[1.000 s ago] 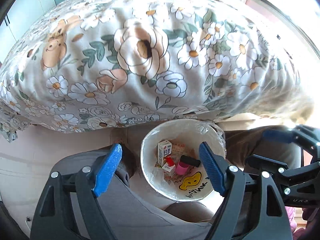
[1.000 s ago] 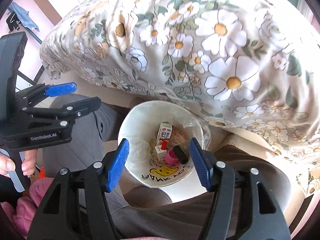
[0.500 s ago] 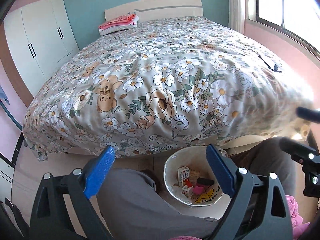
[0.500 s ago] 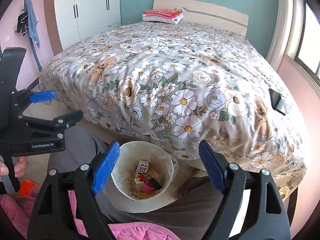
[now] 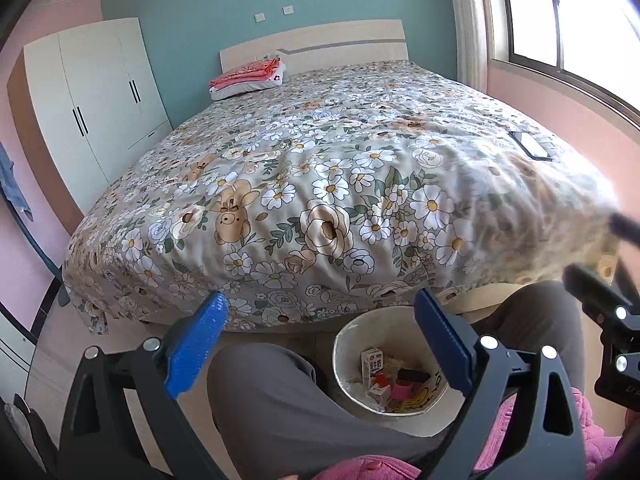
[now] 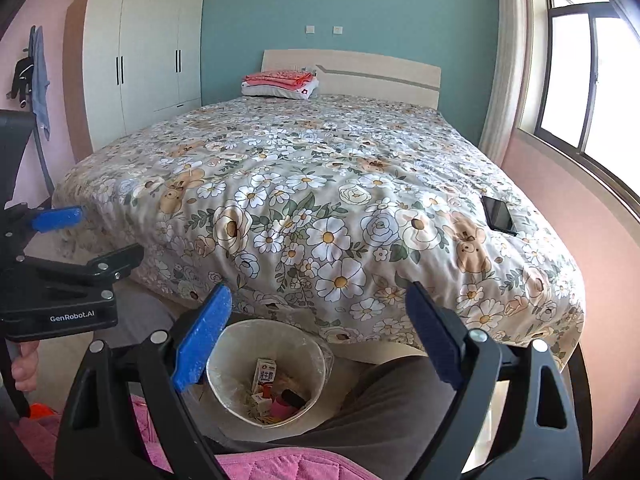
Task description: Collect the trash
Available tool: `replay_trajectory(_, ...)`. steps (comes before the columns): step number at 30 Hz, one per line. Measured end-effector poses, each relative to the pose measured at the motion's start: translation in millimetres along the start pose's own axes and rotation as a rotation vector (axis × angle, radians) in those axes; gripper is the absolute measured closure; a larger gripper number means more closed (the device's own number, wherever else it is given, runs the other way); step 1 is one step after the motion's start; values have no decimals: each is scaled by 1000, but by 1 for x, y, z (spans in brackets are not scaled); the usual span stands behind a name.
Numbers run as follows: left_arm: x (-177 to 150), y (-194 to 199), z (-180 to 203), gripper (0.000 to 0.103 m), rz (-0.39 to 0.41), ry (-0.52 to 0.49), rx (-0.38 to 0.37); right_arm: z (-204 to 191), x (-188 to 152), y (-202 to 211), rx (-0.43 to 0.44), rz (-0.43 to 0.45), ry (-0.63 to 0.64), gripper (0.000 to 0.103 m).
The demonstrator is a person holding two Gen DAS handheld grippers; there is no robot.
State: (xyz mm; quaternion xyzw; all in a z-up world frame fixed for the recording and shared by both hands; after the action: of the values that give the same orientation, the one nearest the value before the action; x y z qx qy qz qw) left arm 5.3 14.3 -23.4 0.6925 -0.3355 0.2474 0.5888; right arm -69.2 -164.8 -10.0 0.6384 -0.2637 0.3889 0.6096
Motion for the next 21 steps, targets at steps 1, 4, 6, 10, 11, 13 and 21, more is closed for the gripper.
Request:
replay_trajectory(1, -1, 0, 0, 7, -4, 4, -8, -2, -1, 0, -14, -6, 5, 16)
replay_trajectory(4, -3, 0, 1, 7, -12, 2, -22, -2, -2, 2, -24, 1, -1, 16)
replay_trajectory(6, -4, 1, 3, 7, -8, -3, -28, -2, -2, 4, -24, 6, -5, 16)
replay_trajectory(10, -4, 4, 8, 7, 1, -16, -42, -4, 0, 7, -25, 12, -1, 16)
replay_trajectory(11, -4, 4, 9, 7, -1, -18, -46, -4, 0, 7, -26, 13, -1, 16)
replay_trajectory(13, -5, 3, 11, 7, -5, -23, -56, -4, 1, 7, -25, 13, -1, 16)
replay_trajectory(21, -4, 3, 12, 7, -9, -28, -62, -4, 3, 8, -21, 16, 0, 16)
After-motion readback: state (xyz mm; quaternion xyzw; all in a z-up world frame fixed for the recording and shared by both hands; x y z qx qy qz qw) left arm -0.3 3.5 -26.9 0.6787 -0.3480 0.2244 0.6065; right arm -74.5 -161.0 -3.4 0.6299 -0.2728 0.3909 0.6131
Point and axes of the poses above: each gripper's, at about its wrist camera, not at the fingertips, and y roughly against the way its jaws point, z to its right, x to its top, the point moved 2 cm from there along -y, roughly the way its jaws point, and after that the axes turned 3 degrees about x, right-handed, at the moved point
